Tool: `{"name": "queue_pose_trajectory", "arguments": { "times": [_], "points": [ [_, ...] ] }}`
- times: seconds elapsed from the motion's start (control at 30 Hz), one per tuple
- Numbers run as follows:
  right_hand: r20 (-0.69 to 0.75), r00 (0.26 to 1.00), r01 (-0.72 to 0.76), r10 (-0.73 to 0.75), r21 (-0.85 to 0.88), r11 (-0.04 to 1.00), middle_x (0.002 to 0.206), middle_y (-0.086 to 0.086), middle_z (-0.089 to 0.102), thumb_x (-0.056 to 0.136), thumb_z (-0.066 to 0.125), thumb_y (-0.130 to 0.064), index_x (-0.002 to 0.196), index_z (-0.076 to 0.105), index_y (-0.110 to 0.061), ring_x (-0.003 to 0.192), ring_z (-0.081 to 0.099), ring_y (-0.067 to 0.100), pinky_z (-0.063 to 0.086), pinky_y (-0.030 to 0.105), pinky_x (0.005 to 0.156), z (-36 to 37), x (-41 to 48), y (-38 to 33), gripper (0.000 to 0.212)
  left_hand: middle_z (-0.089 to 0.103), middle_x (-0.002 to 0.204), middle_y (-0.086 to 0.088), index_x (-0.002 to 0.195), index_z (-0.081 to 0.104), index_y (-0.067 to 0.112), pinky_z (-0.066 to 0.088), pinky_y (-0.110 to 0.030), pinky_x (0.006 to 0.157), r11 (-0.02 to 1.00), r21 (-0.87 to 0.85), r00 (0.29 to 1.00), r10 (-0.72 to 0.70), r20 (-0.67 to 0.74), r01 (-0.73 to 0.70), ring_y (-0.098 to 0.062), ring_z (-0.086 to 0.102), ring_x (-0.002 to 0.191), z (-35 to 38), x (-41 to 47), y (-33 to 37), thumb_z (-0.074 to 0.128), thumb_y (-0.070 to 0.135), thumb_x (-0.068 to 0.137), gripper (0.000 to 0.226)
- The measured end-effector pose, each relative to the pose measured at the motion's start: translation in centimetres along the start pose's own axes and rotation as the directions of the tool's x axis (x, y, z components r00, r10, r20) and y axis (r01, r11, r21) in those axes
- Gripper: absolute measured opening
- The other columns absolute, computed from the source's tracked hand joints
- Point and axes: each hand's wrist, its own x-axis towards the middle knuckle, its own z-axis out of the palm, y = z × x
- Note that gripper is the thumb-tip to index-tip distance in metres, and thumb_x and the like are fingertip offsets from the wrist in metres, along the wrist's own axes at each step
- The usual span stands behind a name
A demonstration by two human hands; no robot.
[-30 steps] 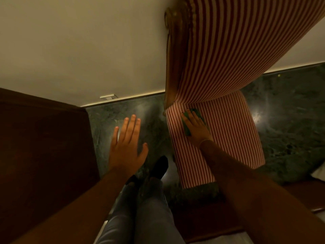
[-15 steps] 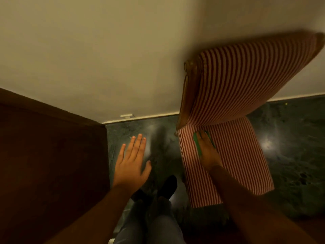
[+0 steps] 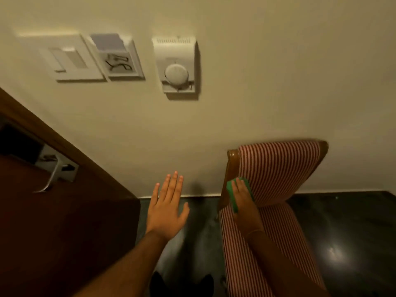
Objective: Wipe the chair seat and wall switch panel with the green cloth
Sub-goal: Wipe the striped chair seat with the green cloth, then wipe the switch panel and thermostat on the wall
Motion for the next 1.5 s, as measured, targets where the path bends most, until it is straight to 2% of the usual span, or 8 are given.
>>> {"name": "queue_pose_trajectory", "arguments": {
  "times": [0.27,0.4,0.83,0.93,1.1,1.23,1.37,1.5],
  "points": [
    [-0.189,0.968,0.175,-0.167,0.024,0.984,0.174,0.010,0.020,0.087,0.038,0.000,0.162,0.036,-0.002,0.166,0.009,0.024,0.006,0.035,0.137,-5.3,3.7,-8.0,0.074,0.013,0.187,-0.010,0.178,0.020,0.010,0.009,-0.052,0.138,0.998,0.009,0.980,-0.062,-0.188,0.065,-0.031,0.015,0.172,-7.1,4.3,-3.4,0.049,0.051,0.103,0.090],
    [-0.297,0.929,0.245,-0.220,0.048,0.968,0.176,0.008,0.018,0.082,0.056,0.016,0.163,0.033,-0.003,0.167,0.009,0.023,0.010,0.042,0.136,-8.5,5.8,-13.2,0.086,0.009,0.187,-0.011,0.179,0.017,0.010,0.000,-0.048,0.138,0.995,0.027,0.952,-0.081,-0.296,0.093,-0.030,0.012,0.173,-11.5,6.9,-6.3,0.045,0.053,0.103,0.091],
    [-0.610,0.597,0.573,-0.521,-0.130,0.809,0.177,0.007,0.021,0.080,0.070,0.026,0.167,0.023,-0.013,0.164,0.023,0.030,0.022,0.035,0.134,-13.4,12.5,-30.3,0.106,-0.006,0.188,-0.010,0.180,0.008,0.012,-0.007,-0.049,0.139,0.996,-0.020,0.714,-0.075,-0.696,0.085,-0.027,-0.004,0.174,-25.5,18.3,-16.7,0.032,0.047,0.115,0.078],
    [-0.631,0.586,0.567,-0.509,-0.129,0.813,0.177,0.008,0.021,0.081,0.069,0.026,0.166,0.024,-0.012,0.164,0.022,0.030,0.022,0.038,0.134,-12.4,14.8,-32.9,0.103,-0.012,0.186,-0.006,0.180,0.008,0.012,-0.010,-0.048,0.138,0.996,-0.030,0.656,-0.075,-0.751,0.080,-0.026,-0.007,0.174,-27.9,21.5,-19.4,0.016,0.043,0.119,0.069],
    [-0.676,0.623,0.456,-0.394,-0.095,0.885,0.175,0.012,0.023,0.078,0.069,0.026,0.163,0.031,-0.010,0.163,0.022,0.036,0.016,0.034,0.135,-9.9,17.8,-34.9,0.100,-0.020,0.185,-0.001,0.180,-0.002,0.017,-0.014,-0.045,0.137,1.000,-0.011,0.606,-0.025,-0.795,0.027,-0.023,-0.015,0.172,-30.3,26.4,-22.4,0.033,0.036,0.117,0.075],
    [-0.702,0.638,0.367,-0.317,-0.085,0.926,0.173,0.013,0.024,0.079,0.075,0.020,0.164,0.025,-0.011,0.162,0.022,0.039,0.022,0.049,0.129,-7.9,19.6,-35.0,0.103,-0.021,0.184,-0.001,0.179,-0.007,0.023,-0.016,-0.045,0.136,1.000,0.023,0.570,0.020,-0.821,-0.003,-0.023,-0.018,0.171,-29.4,28.1,-23.1,0.030,0.039,0.119,0.072],
    [-0.728,0.629,0.308,-0.273,-0.089,0.947,0.171,0.015,0.028,0.082,0.074,0.019,0.162,0.027,-0.009,0.163,0.016,0.033,0.007,0.027,0.134,-6.5,21.2,-34.2,0.097,-0.021,0.184,0.000,0.179,-0.006,0.026,-0.018,-0.045,0.136,0.999,0.047,0.548,0.038,-0.836,0.002,-0.023,-0.019,0.171,-28.8,28.7,-23.7,0.023,0.044,0.121,0.068],
    [-0.770,0.559,0.346,-0.309,-0.122,0.930,0.166,0.020,0.035,0.082,0.074,0.022,0.157,0.035,0.000,0.166,0.010,0.026,0.011,0.034,0.136,-4.8,22.1,-33.2,0.087,-0.024,0.183,0.001,0.179,-0.009,0.027,-0.019,-0.045,0.135,0.999,0.049,0.535,0.045,-0.843,-0.006,-0.022,-0.022,0.170,-28.8,28.8,-23.6,0.021,0.045,0.121,0.068]
  ]
}}
